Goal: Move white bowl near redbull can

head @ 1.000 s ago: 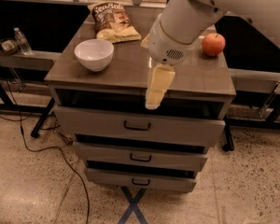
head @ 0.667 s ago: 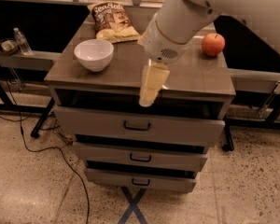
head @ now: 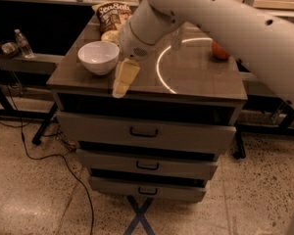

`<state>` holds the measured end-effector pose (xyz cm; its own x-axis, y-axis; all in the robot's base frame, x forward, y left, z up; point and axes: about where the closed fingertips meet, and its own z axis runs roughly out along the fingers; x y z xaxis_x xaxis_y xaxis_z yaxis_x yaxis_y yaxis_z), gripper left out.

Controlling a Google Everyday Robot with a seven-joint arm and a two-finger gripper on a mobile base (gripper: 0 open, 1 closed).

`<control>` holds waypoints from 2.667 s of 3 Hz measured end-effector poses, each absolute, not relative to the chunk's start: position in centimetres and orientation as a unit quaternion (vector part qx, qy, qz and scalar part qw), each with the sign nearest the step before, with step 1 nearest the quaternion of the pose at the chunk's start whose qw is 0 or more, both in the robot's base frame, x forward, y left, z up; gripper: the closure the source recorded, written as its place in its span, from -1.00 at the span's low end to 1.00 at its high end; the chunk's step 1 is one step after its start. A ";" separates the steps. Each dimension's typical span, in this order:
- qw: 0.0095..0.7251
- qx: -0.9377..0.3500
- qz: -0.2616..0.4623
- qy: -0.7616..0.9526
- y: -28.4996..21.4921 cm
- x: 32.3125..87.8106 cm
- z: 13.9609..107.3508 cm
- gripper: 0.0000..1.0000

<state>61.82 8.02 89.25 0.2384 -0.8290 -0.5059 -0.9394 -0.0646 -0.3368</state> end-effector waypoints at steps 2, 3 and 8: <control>0.326 -0.739 0.115 0.578 14.7 65.9 87.2 -0.95; 0.320 -0.735 0.114 0.586 15.2 66.8 86.0 -0.51; 0.370 -0.692 0.039 0.619 9.4 70.1 90.4 1.00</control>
Offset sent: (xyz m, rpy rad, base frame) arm 0.0549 0.0907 -0.0239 0.0556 -0.0320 0.0973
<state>70.14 9.40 90.44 0.2317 -0.8276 -0.5112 -0.8849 0.0389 -0.4641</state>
